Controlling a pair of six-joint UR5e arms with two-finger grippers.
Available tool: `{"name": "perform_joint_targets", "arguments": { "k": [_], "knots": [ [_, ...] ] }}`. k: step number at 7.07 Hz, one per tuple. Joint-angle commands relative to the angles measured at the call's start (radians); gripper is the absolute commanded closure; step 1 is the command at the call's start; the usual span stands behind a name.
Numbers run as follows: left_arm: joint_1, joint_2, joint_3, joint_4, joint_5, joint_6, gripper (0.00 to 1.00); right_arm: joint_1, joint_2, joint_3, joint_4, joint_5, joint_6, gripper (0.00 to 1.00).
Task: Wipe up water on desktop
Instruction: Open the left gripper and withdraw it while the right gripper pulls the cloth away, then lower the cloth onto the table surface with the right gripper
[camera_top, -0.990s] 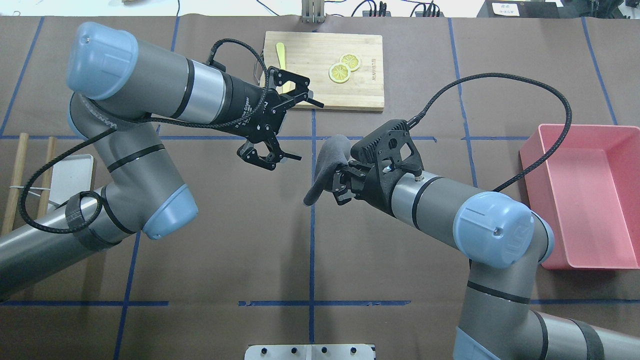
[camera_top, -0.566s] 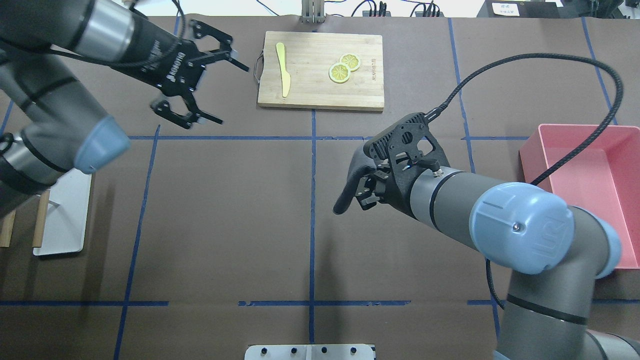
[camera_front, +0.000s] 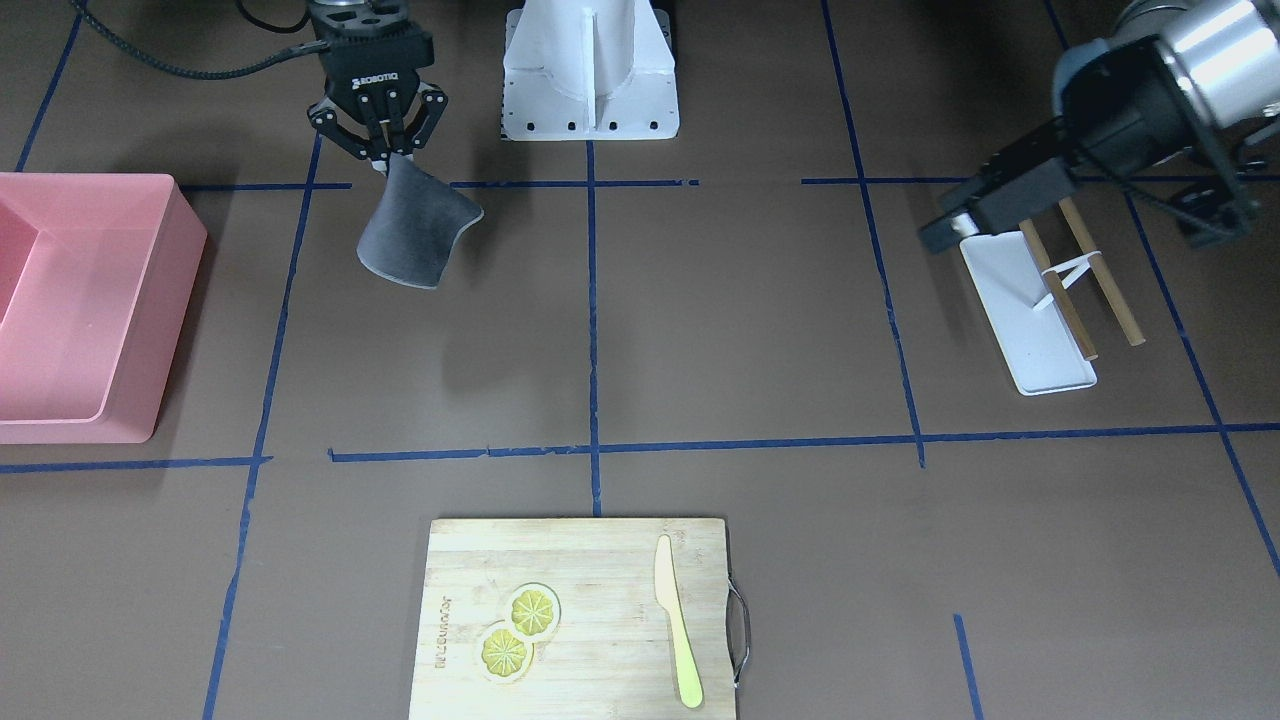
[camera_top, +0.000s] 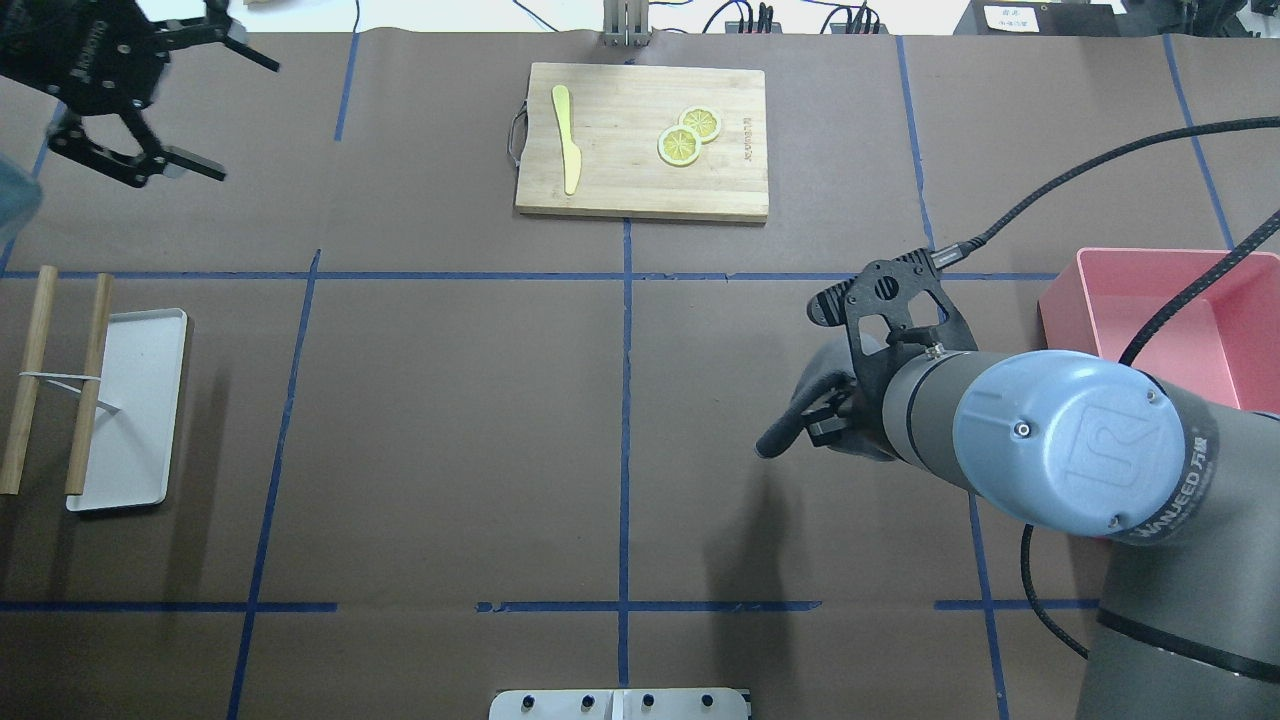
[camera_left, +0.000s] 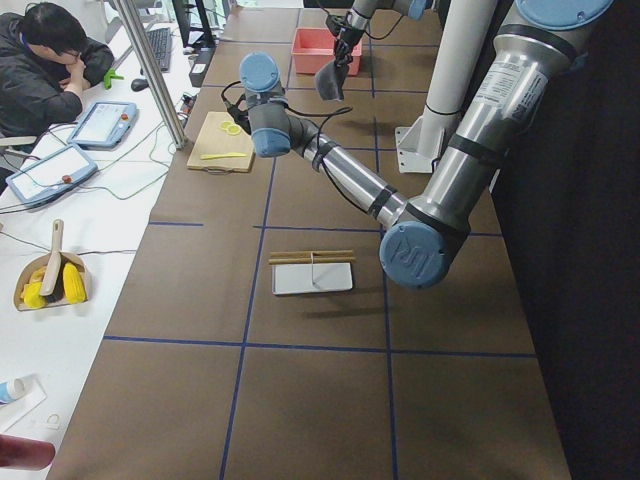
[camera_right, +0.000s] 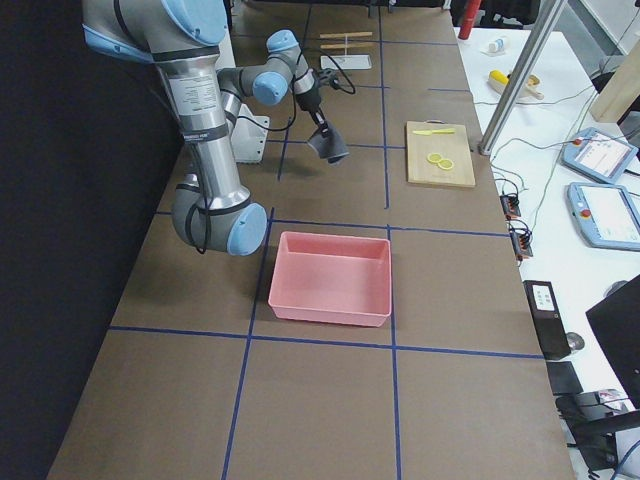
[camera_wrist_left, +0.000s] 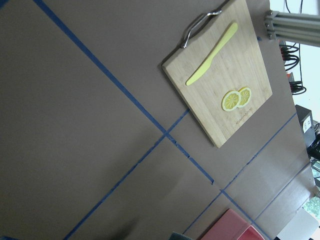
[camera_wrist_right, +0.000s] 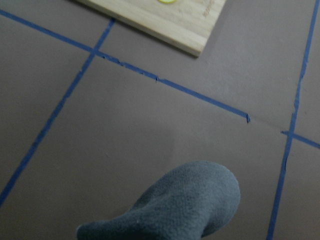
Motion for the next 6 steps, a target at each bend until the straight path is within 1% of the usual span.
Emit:
{"name": "perform_joint_targets", "arguments": {
  "k": [1, 2, 3, 4, 5, 6],
  "knots": [
    [-0.133, 0.072, 0.001, 0.002, 0.000, 0.165, 0.00, 0.050, -0.041, 0.004, -0.041, 0.111, 0.015, 1.00],
    [-0.199, 0.109, 0.007, 0.027, 0.020, 0.369, 0.00, 0.071, -0.053, 0.000, -0.041, 0.133, 0.014, 1.00],
    [-0.224, 0.161, 0.001, 0.049, 0.099, 0.543, 0.00, 0.097, -0.069, -0.003, -0.041, 0.162, 0.014, 1.00],
    [-0.220, 0.202, -0.001, 0.079, 0.209, 0.709, 0.00, 0.117, -0.087, -0.003, -0.041, 0.194, 0.012, 1.00],
    [-0.218, 0.215, -0.002, 0.141, 0.282, 0.846, 0.00, 0.122, -0.087, -0.004, -0.041, 0.199, 0.009, 1.00],
    [-0.218, 0.216, -0.004, 0.240, 0.316, 0.984, 0.00, 0.124, -0.093, -0.010, -0.044, 0.205, 0.011, 1.00]
  ]
}}
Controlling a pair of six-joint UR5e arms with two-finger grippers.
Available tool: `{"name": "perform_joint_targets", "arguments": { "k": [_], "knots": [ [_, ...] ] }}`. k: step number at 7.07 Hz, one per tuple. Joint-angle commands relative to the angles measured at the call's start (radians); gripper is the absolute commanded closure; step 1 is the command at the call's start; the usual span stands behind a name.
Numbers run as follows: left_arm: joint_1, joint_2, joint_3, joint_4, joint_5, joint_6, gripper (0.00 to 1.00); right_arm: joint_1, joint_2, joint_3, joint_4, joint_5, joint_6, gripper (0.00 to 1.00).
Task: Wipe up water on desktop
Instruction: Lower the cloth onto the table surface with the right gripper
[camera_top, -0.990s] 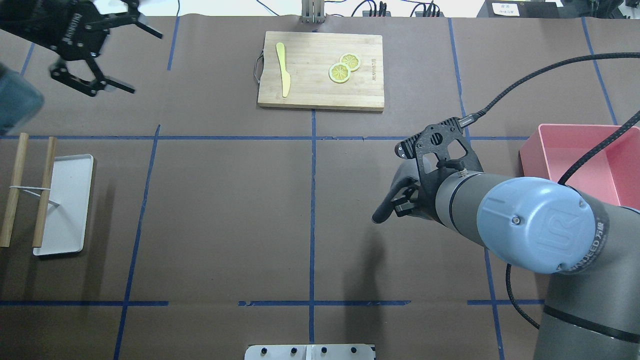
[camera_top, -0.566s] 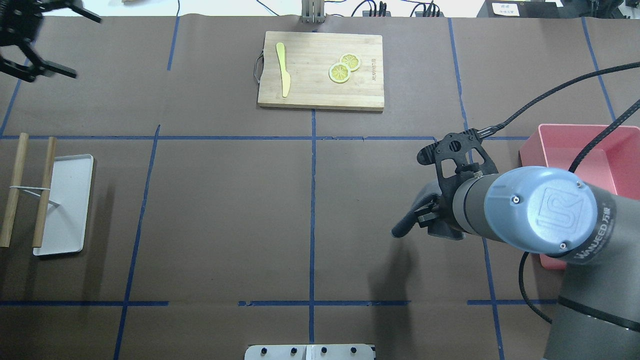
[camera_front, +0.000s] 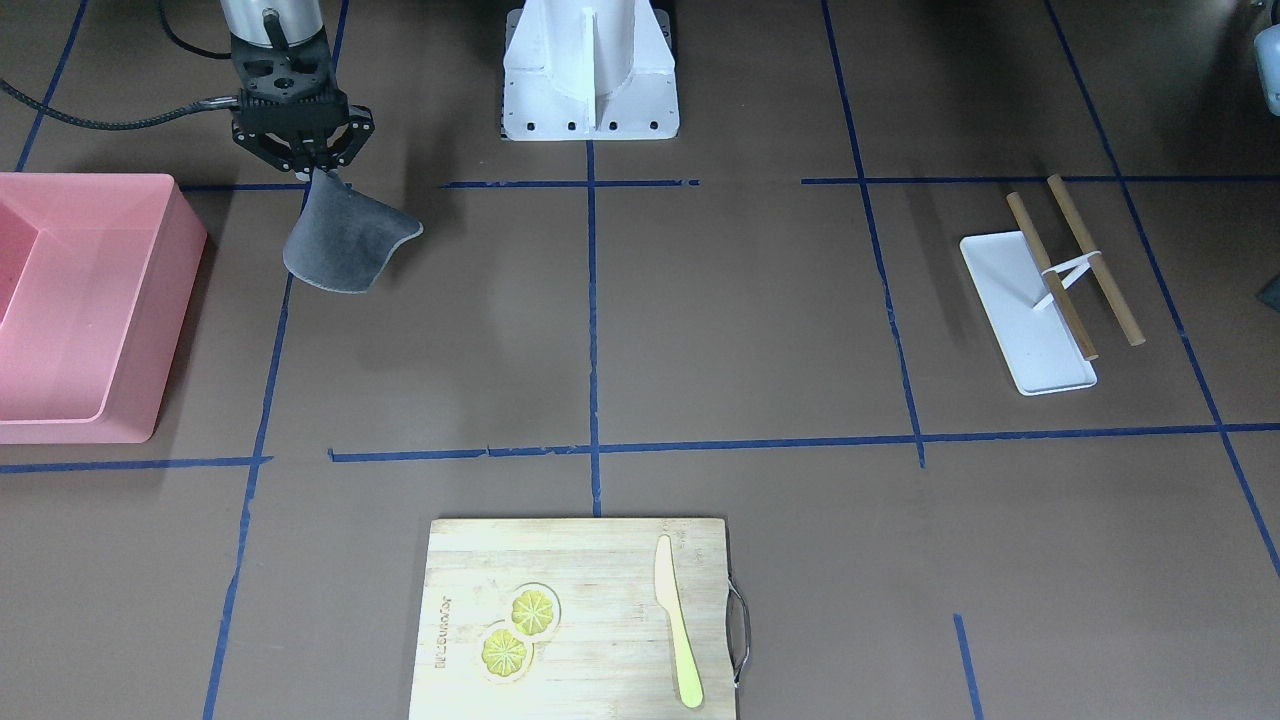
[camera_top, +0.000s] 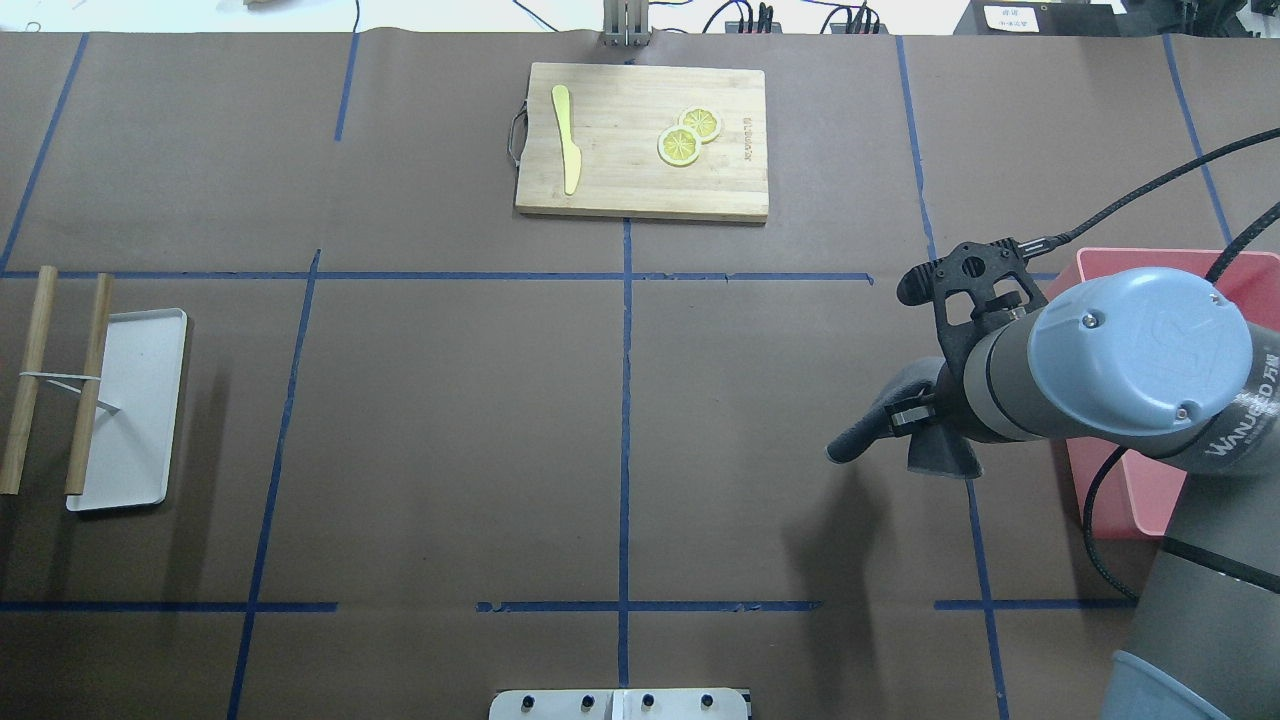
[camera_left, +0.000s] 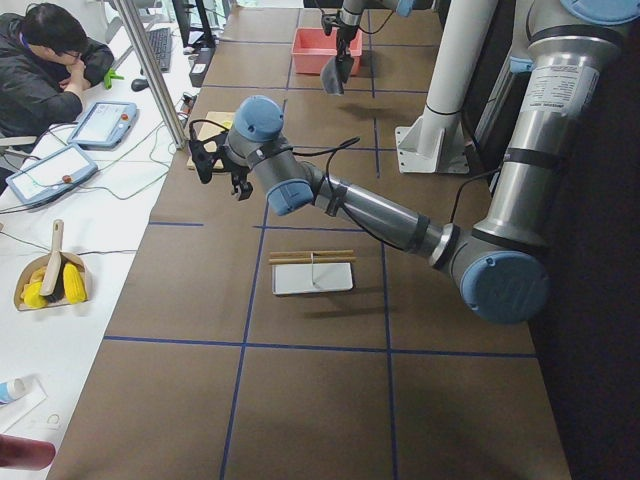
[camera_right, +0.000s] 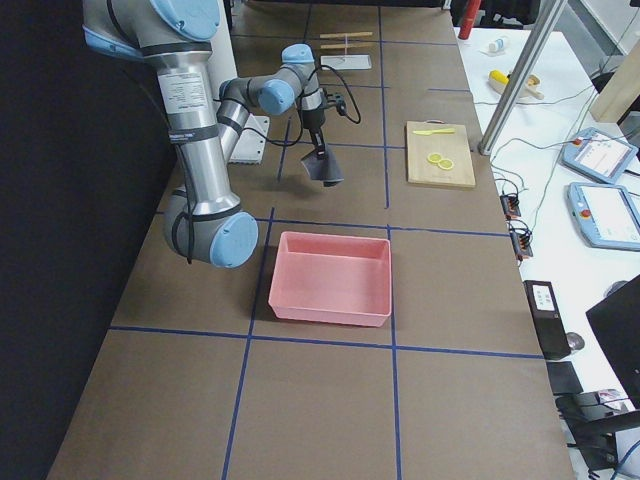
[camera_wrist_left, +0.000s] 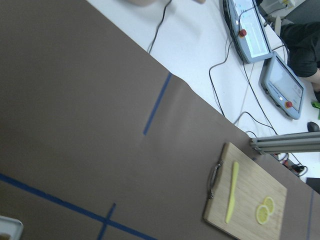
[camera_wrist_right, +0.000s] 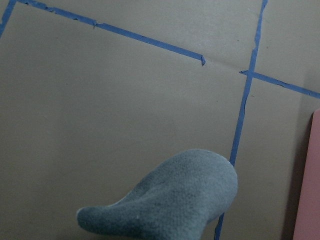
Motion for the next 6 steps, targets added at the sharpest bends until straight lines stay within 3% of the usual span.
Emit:
{"name": "perform_joint_targets", "arguments": {
  "k": [1, 2, 4, 5, 6],
  "knots": [
    [-0.008, 0.034, -0.003, 0.187, 0.065, 0.321, 0.00, 0.007, -0.034, -0.007, -0.002, 0.027, 0.000, 1.00],
    [-0.013, 0.074, -0.002, 0.219, 0.067, 0.406, 0.00, 0.007, -0.051, -0.007, -0.004, 0.046, 0.000, 1.00],
    [-0.012, 0.126, -0.003, 0.217, 0.073, 0.430, 0.00, 0.013, -0.035, -0.005, -0.173, 0.211, 0.003, 1.00],
    [-0.010, 0.146, -0.003, 0.217, 0.071, 0.432, 0.00, 0.001, -0.013, -0.045, -0.186, 0.225, 0.002, 1.00],
    [-0.007, 0.173, -0.003, 0.217, 0.070, 0.438, 0.00, -0.002, 0.063, -0.168, -0.177, 0.225, -0.005, 1.00]
  ]
}}
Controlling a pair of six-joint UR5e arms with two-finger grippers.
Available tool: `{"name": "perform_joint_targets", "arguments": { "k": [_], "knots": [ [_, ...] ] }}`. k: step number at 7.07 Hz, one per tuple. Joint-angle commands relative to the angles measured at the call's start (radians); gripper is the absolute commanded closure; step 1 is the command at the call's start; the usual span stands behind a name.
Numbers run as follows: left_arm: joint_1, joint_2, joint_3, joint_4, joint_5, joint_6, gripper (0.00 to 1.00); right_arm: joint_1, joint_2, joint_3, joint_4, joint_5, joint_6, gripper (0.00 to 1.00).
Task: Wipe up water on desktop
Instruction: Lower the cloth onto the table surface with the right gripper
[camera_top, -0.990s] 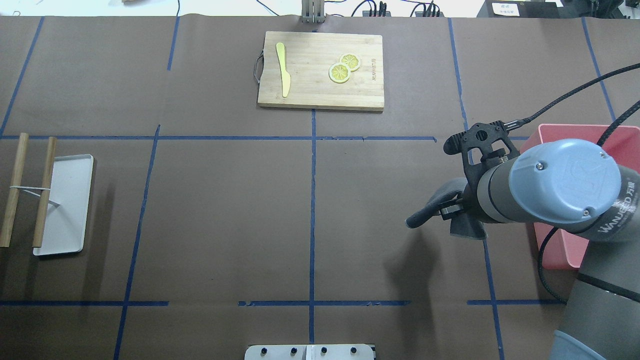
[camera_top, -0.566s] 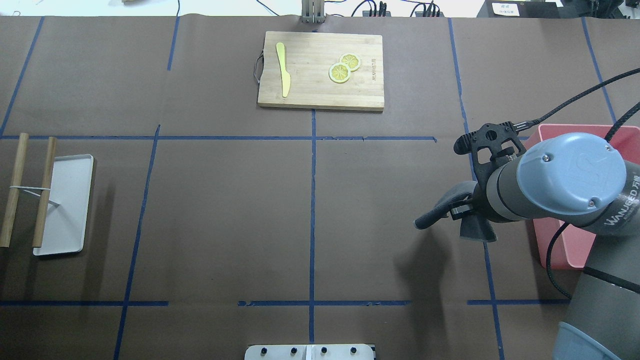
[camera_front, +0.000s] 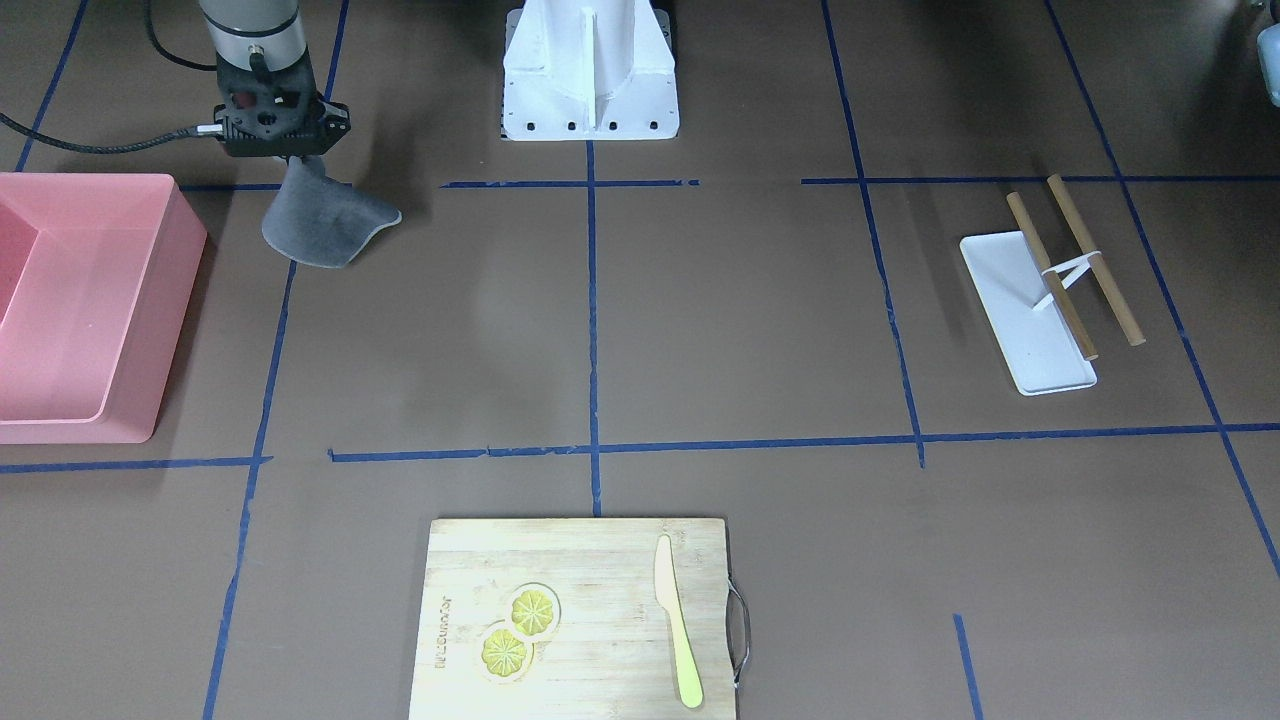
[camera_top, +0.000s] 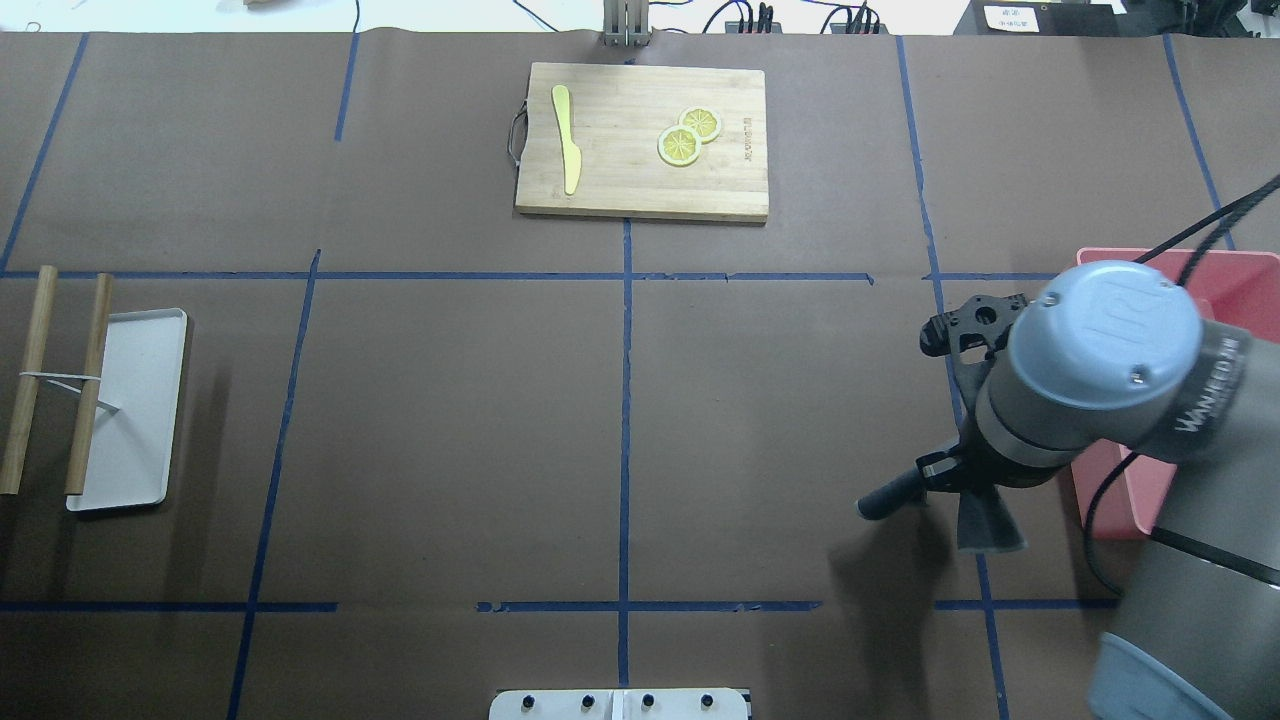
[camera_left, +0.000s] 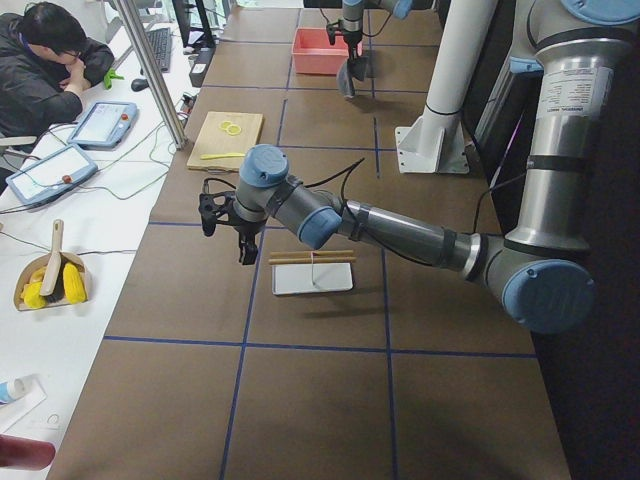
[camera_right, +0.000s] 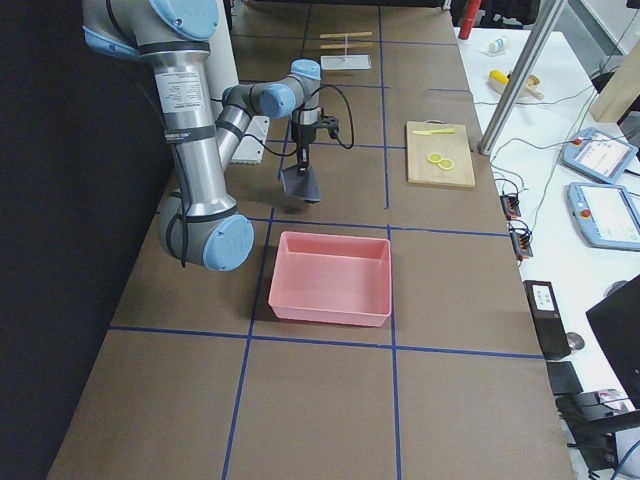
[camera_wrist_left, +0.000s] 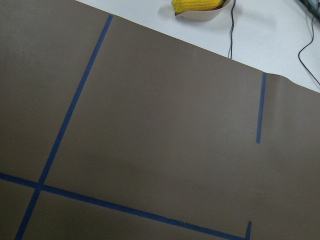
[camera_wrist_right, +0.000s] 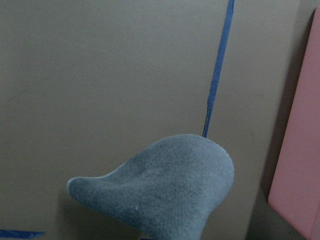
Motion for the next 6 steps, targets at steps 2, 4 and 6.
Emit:
{"name": "perform_joint_targets", "arguments": {
  "k": [2, 4, 6],
  "knots": [
    [0.032, 0.095, 0.000, 0.004, 0.000, 0.101, 0.00, 0.011, 0.149, -0.225, -0.006, 0.014, -0.007, 1.00],
    [0.033, 0.134, 0.006, 0.004, 0.002, 0.188, 0.00, 0.043, 0.150, -0.319, 0.146, 0.023, -0.002, 1.00],
    [0.030, 0.145, 0.000, 0.002, 0.002, 0.188, 0.00, 0.098, 0.180, -0.512, 0.377, 0.028, 0.000, 1.00]
  ]
}}
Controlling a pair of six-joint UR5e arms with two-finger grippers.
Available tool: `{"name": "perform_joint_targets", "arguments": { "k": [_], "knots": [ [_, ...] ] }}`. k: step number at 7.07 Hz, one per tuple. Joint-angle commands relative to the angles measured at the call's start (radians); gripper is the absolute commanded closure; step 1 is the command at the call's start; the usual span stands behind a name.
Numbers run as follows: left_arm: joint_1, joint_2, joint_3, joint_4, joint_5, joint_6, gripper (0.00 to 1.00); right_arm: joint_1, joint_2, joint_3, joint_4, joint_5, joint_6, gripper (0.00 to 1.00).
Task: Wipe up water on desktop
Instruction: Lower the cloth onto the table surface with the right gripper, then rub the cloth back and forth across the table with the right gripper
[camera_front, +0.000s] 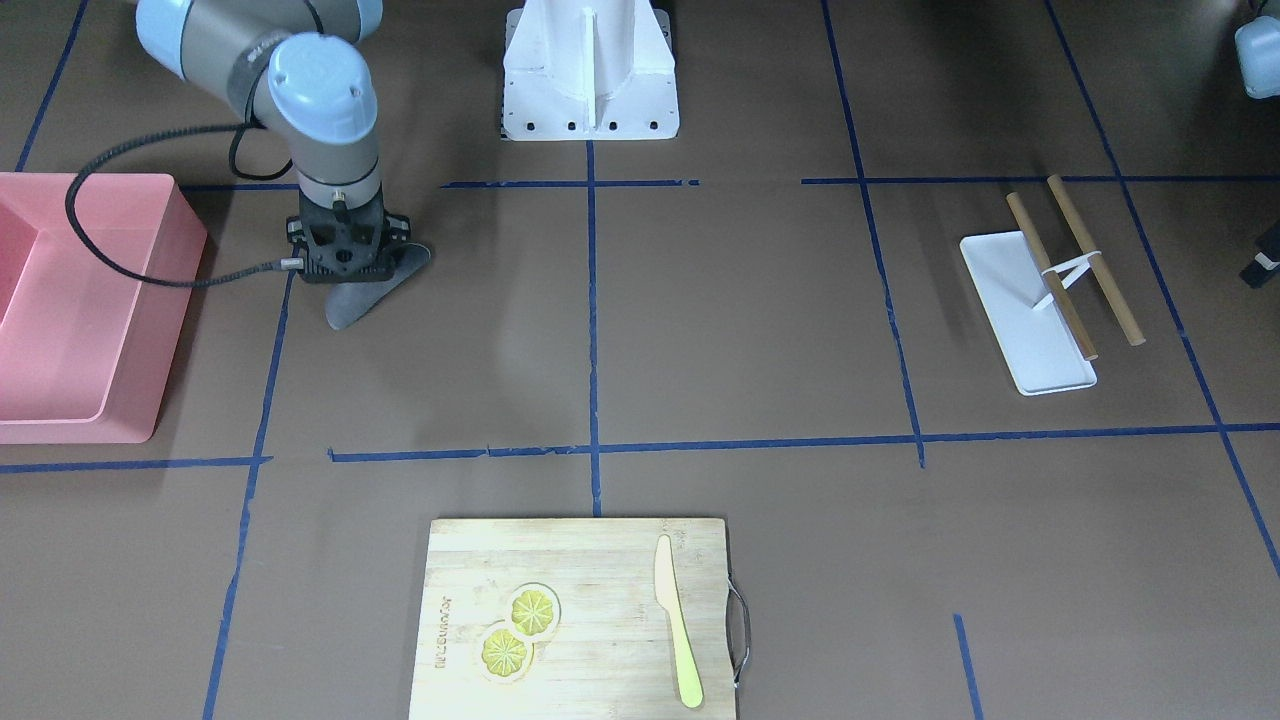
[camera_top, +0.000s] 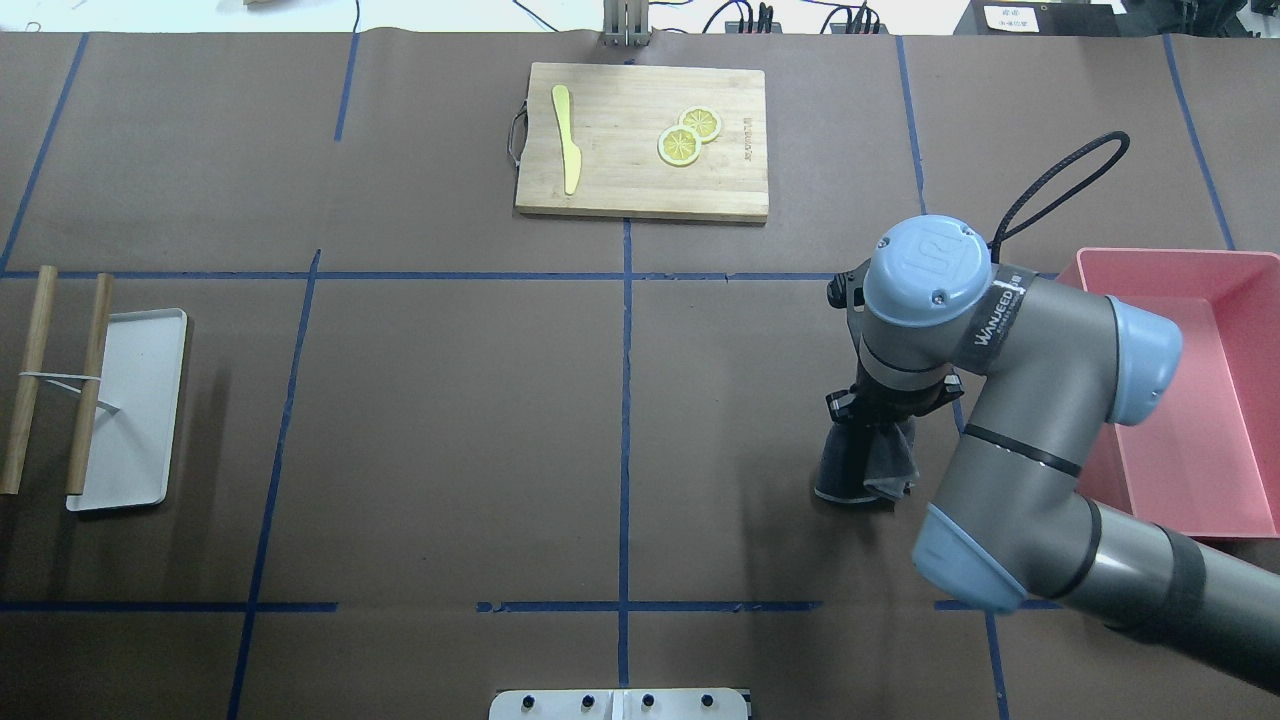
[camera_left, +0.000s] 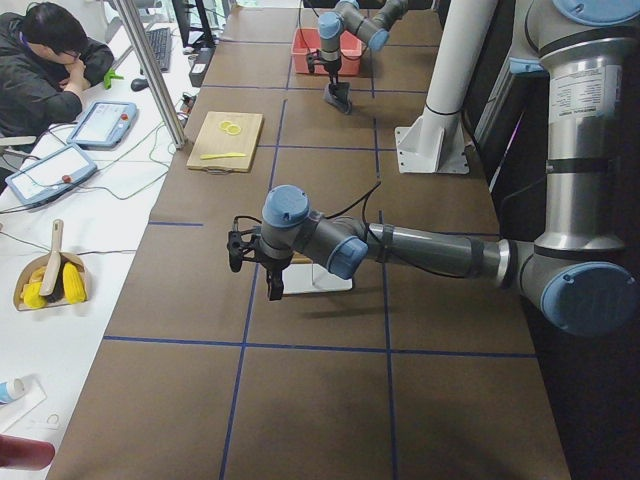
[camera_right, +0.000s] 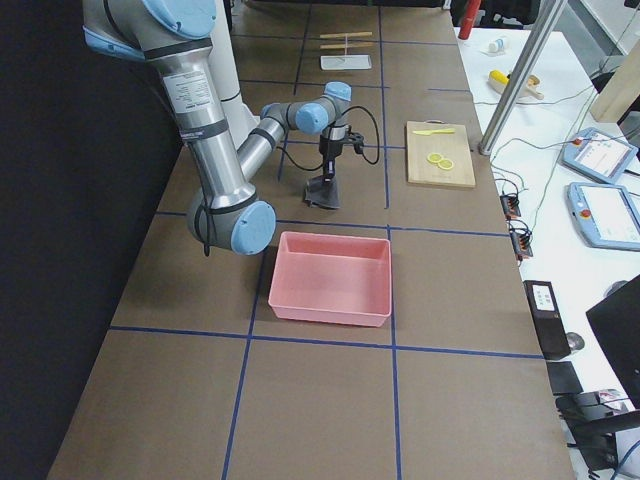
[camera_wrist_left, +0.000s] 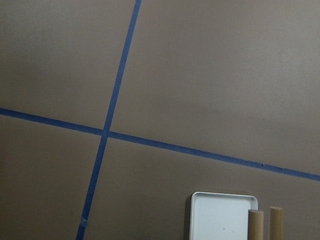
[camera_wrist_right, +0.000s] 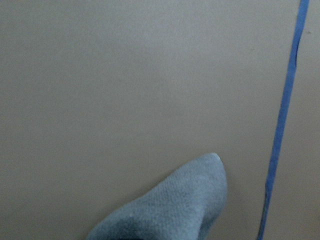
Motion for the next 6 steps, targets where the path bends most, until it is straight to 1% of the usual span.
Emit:
{"name": "perform_joint_targets", "arguments": {
  "k": [1, 3, 6],
  "knots": [
    [-0.001, 0.015, -0.002, -0.001, 0.000, 0.006, 0.00, 0.079, 0.068, -0.189, 0.164, 0.022, -0.002, 1.00],
    [-0.001, 0.016, -0.002, -0.003, 0.000, 0.005, 0.00, 0.157, 0.072, -0.201, 0.164, 0.035, -0.010, 1.00],
    [-0.003, 0.019, -0.002, -0.004, 0.000, 0.006, 0.00, 0.185, 0.098, -0.280, 0.167, 0.039, -0.038, 1.00]
  ]
}}
